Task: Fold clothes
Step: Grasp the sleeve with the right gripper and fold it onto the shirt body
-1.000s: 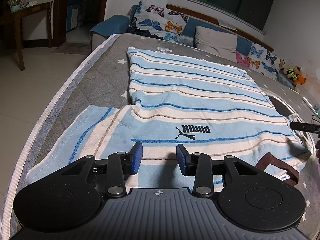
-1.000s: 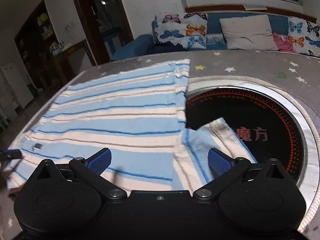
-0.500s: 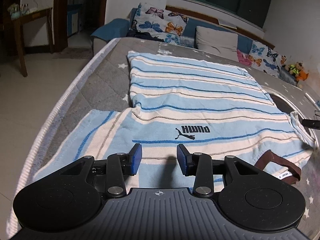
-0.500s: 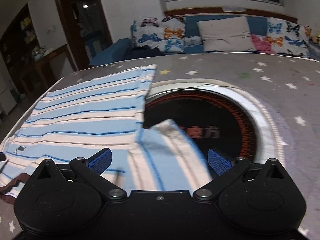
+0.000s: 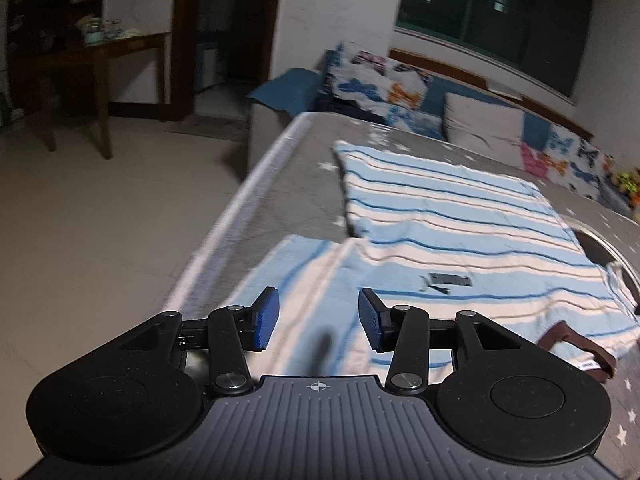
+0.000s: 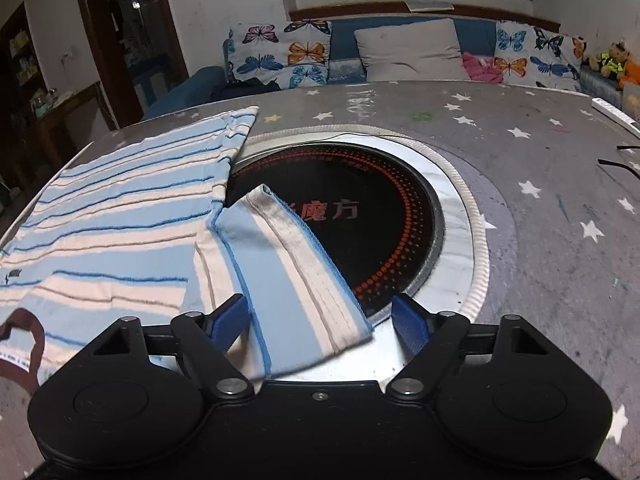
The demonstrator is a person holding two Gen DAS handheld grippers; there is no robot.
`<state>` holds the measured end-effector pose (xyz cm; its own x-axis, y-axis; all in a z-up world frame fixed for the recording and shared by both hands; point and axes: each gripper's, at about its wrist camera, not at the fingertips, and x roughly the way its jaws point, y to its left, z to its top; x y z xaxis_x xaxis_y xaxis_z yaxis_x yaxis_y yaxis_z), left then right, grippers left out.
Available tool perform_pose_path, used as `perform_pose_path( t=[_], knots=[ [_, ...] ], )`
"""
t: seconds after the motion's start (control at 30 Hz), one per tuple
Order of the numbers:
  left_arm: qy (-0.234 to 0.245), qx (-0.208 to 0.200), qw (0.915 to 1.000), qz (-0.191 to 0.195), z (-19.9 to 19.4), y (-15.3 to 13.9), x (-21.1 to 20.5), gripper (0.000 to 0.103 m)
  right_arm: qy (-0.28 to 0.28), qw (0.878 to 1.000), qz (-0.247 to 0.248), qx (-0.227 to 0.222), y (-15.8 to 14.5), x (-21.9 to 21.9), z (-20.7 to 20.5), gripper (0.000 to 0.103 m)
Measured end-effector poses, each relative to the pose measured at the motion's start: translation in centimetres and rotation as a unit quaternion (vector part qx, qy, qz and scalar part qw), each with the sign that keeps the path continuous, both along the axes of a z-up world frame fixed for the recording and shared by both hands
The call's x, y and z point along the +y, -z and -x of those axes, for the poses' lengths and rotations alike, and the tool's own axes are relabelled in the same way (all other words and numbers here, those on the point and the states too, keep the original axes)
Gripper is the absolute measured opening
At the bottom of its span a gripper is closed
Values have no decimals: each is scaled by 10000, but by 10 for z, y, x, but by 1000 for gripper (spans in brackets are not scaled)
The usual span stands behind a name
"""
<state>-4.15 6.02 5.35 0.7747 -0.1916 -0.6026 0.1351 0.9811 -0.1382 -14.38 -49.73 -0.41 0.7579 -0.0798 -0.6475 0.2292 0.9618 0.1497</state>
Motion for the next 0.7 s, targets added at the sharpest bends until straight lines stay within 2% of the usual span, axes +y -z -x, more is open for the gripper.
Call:
perform_pose_path(
  t=[0.13,0.17,0.2,0.3,0.7],
  knots=[
    [-230,11,9997,52,0,-2,12,48,-9,10000,74,-12,-1,6,4,60],
    [-274,21,9996,58,0,-2,14,49,5,10000,85,-5,-2,6,4,51],
    [-303,29,9995,64,0,-2,15,49,27,10000,92,4,-2,7,4,38],
    [-354,37,9993,74,1,-2,19,50,59,10000,-54,-25,-5,5,4,19],
    [-394,59,9991,156,9,-2,24,52,-712,9966,-356,-213,-14,50,-14,16]
  ],
)
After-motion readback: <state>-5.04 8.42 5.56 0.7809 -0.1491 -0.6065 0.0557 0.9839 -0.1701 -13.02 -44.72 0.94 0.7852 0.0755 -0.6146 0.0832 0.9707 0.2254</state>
